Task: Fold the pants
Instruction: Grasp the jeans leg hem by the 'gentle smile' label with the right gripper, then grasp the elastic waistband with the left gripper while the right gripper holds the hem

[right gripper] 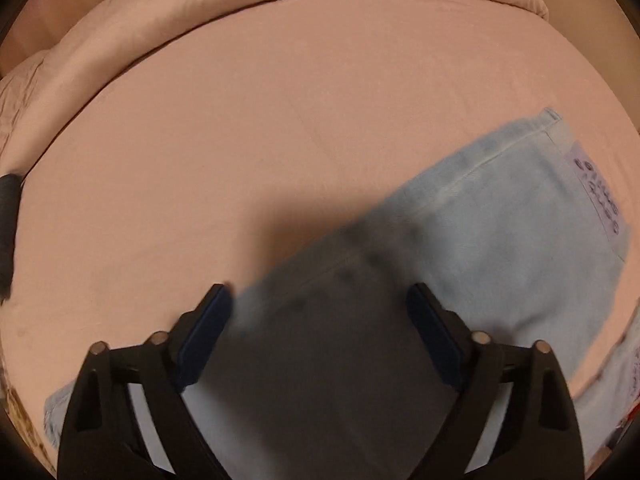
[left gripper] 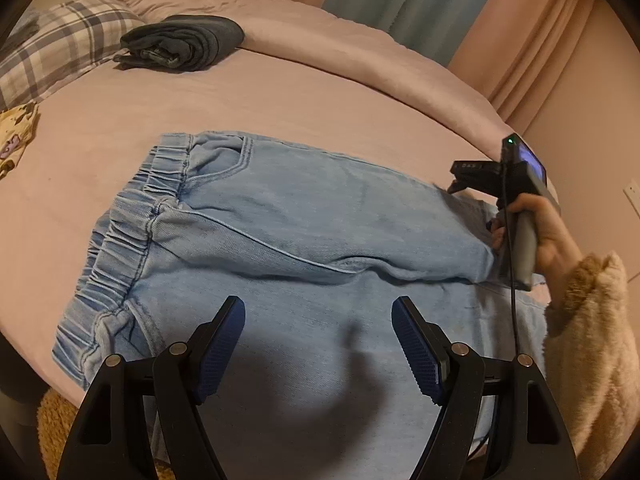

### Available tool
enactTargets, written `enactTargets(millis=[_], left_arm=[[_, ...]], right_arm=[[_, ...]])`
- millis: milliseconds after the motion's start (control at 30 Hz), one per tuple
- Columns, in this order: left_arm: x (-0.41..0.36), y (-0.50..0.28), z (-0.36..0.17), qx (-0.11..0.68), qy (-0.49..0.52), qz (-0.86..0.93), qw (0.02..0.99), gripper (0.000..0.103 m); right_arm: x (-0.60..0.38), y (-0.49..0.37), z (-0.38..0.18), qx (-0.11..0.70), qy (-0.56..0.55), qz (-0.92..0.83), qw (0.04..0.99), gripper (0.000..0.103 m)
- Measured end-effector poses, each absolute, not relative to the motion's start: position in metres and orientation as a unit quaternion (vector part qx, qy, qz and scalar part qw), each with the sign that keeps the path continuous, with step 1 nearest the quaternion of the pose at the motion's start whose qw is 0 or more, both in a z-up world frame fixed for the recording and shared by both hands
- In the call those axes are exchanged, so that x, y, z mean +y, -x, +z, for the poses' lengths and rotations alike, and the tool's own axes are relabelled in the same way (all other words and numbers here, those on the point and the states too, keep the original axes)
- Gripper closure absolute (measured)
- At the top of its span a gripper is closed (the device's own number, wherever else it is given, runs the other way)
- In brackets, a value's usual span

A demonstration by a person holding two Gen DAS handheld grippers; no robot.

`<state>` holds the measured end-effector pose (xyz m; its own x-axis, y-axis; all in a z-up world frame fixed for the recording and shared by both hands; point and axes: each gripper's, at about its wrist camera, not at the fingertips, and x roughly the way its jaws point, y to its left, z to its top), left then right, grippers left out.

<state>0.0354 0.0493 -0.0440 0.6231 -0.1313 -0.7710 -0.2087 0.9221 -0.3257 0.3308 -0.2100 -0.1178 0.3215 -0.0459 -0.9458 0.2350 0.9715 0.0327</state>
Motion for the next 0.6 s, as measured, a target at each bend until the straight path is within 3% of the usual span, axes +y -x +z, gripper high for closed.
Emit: enactTargets(millis=[67, 133, 167, 200, 300, 367, 600], left_arm=[[0.052, -0.038, -0.046, 0.434, 0.198, 0.024, 0.879, 0.025], [0.053, -0.038, -0.048, 0.436, 0.202, 0.026, 0.876, 0.025], [0.054, -0.038, -0.048, 0.437, 0.205, 0.027, 0.876, 0.025], [0.055, -0.038, -0.048, 0.436, 0.208, 0.029, 0.875, 0.025], [0.057, -0.035, -0.045, 0.430, 0.220, 0.029, 0.875, 0.025], [0.058, -0.033, -0.042, 0.421, 0.227, 0.023, 0.878, 0.025], [0.066, -0.027, -0.025, 0.380, 0.271, 0.014, 0.884, 0.025]], right_arm=[[-0.204, -0.331, -0.120, 0.569, -0.056, -0.089, 0.815, 0.011], [-0.206, -0.327, -0.117, 0.560, -0.062, -0.096, 0.821, 0.031], [-0.211, -0.322, -0.112, 0.547, -0.074, -0.107, 0.827, 0.057], [-0.217, -0.318, -0.106, 0.536, -0.079, -0.114, 0.833, 0.075], [-0.235, -0.305, -0.101, 0.523, -0.121, -0.088, 0.839, 0.090], [-0.249, -0.293, -0.098, 0.507, -0.168, -0.061, 0.843, 0.096], [-0.287, -0.169, -0.035, 0.366, -0.309, 0.066, 0.876, 0.098]])
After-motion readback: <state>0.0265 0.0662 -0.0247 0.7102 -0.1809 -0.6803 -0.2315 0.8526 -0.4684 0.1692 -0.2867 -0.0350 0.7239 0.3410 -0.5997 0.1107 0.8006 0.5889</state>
